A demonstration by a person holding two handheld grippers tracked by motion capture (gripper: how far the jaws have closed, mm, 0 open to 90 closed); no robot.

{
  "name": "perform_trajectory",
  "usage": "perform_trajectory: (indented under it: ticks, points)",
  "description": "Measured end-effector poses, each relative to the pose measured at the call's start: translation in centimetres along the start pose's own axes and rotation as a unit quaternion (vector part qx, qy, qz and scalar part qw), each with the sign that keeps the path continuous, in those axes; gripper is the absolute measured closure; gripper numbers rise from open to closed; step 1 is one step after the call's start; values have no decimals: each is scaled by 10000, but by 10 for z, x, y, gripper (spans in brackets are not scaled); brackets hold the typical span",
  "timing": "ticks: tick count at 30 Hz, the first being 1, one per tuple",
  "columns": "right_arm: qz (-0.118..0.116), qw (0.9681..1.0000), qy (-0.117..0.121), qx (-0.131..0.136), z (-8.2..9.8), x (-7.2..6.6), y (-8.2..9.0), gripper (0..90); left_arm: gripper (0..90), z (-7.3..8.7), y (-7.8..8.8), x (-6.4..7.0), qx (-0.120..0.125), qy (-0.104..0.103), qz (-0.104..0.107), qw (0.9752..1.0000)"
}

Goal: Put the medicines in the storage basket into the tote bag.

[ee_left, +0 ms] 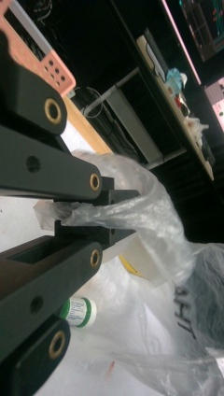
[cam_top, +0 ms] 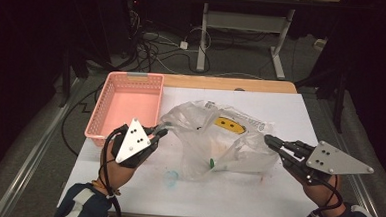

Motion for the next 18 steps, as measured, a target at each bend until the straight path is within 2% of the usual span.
perform_trajectory:
  ticks: [4, 7, 12, 16, 18]
  points:
    - [253, 9996, -67, 77, -9, 21, 4, 900, 860, -10, 4, -13, 101, 75, -117, 9999]
    - [426, 9987, -233, 122, -14, 39, 7, 900, 860, -18, 4, -23, 193, 161, -158, 9996]
    - [793, 9964, -304, 72, -17, 68, 2, 900, 860, -31, -7, -34, 271, 180, -218, 9992]
    - [989, 9942, -423, 43, -14, 87, -6, 900, 859, -39, -21, -40, 315, 233, -209, 9990]
    - [1013, 9935, -510, 41, -13, 94, -11, 900, 859, -44, -28, -41, 331, 257, -172, 9990]
Point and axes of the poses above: each handheld gripper's, and its own axes: y roughly backward along the jaws, z roughly out of its underside, x roughly to its right, the point moved 10 cm from there along -y, roughly forward along the jaws, and after that the axes turned 1 degree about y, right-handed, at the moved point
